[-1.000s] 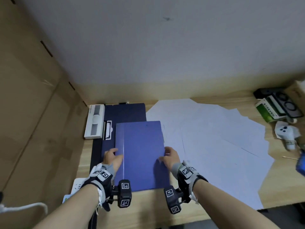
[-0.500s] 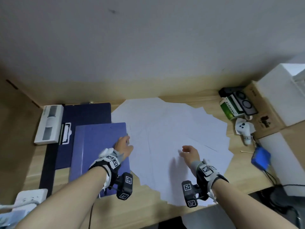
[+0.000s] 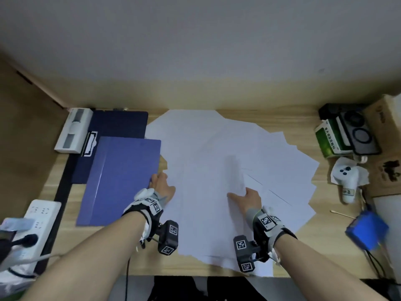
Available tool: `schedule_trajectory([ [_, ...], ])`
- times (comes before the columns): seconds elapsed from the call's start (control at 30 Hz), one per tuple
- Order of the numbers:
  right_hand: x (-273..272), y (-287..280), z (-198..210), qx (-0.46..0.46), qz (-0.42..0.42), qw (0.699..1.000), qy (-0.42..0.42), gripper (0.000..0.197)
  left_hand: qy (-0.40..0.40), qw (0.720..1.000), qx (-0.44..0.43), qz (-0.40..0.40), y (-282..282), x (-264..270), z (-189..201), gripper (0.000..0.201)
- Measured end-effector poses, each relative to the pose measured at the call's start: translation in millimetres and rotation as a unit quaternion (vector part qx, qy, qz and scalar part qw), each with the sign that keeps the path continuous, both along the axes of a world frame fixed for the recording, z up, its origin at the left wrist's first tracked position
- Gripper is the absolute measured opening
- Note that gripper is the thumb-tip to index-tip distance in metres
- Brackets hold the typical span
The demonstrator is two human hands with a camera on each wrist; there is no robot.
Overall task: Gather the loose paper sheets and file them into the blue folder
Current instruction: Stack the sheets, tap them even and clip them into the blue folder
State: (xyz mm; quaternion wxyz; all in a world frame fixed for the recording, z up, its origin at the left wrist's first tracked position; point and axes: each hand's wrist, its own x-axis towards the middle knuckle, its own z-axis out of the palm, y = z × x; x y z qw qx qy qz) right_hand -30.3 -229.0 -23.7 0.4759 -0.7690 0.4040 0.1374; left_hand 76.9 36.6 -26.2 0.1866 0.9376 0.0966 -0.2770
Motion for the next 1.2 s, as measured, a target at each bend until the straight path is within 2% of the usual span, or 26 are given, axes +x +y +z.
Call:
schedule_trajectory([
  [0.07,-2.6,-8.3,1.9,0.003,0.006,1.000,-0.005,0.016,0.020,0.999,-0.014,0.034,-1.6,-16.9,6.9,0.050],
  [0.27,-6.6,-35.8,5.7,0.025,-0.068,0.997,-0.027,0.020,0.115,0.986,-0.085,0.081,-9.7,-59.7,9.7,0.048],
  [0.33,-2.7,-38.4,8.7,0.030,-0.081,0.996,-0.031,0.021,0.119,0.985,-0.096,0.084,-12.2,-70.3,11.5,0.042],
  [0.43,1.3,-36.6,9.4,0.055,-0.099,0.993,-0.040,0.025,0.134,0.979,-0.144,0.047,-15.1,-75.3,14.6,0.010],
  [0.5,2.7,-35.8,10.5,0.081,-0.118,0.989,-0.042,0.020,0.139,0.975,-0.170,0.029,-14.5,-73.4,12.5,0.028],
  [0.6,0.8,-40.9,15.0,0.081,-0.136,0.986,-0.047,0.005,0.111,0.980,-0.154,0.063,-14.6,-66.5,11.1,0.018],
  [0.63,-2.3,-43.6,13.9,0.074,-0.140,0.986,-0.044,0.013,0.108,0.979,-0.153,0.074,-15.3,-64.9,8.8,0.012],
  [0.7,-11.1,-48.5,8.2,0.062,-0.153,0.986,-0.016,0.032,0.118,0.975,-0.163,0.094,-19.4,-62.8,0.5,0.029],
  [0.8,-23.4,-45.5,0.8,0.088,-0.187,0.978,0.015,0.047,0.135,0.966,-0.200,0.095,-34.2,-67.7,1.1,0.053],
  [0.87,-27.9,-39.9,3.7,0.111,-0.196,0.974,0.020,0.057,0.175,0.942,-0.268,0.104,-47.3,-72.6,8.8,0.070],
  [0.9,-29.9,-37.0,8.2,0.113,-0.188,0.975,0.029,0.060,0.189,0.934,-0.288,0.097,-53.7,-75.5,10.1,0.073],
  [0.97,-34.0,-33.8,10.5,0.115,-0.165,0.979,0.036,0.056,0.179,0.937,-0.298,0.041,-66.4,-78.4,4.2,0.061],
  [1.03,-37.9,-33.4,11.2,0.095,-0.139,0.985,0.029,0.042,0.149,0.945,-0.292,-0.003,-78.5,-78.5,-0.2,0.050],
  [1.1,-44.0,-40.3,8.7,0.075,-0.146,0.986,0.017,0.029,0.129,0.951,-0.278,-0.053,-89.3,-76.0,0.0,0.049],
  [1.2,-53.0,-53.9,9.5,0.043,-0.173,0.984,0.007,0.011,0.137,0.937,-0.292,-0.132,-94.4,-63.6,10.7,0.029],
])
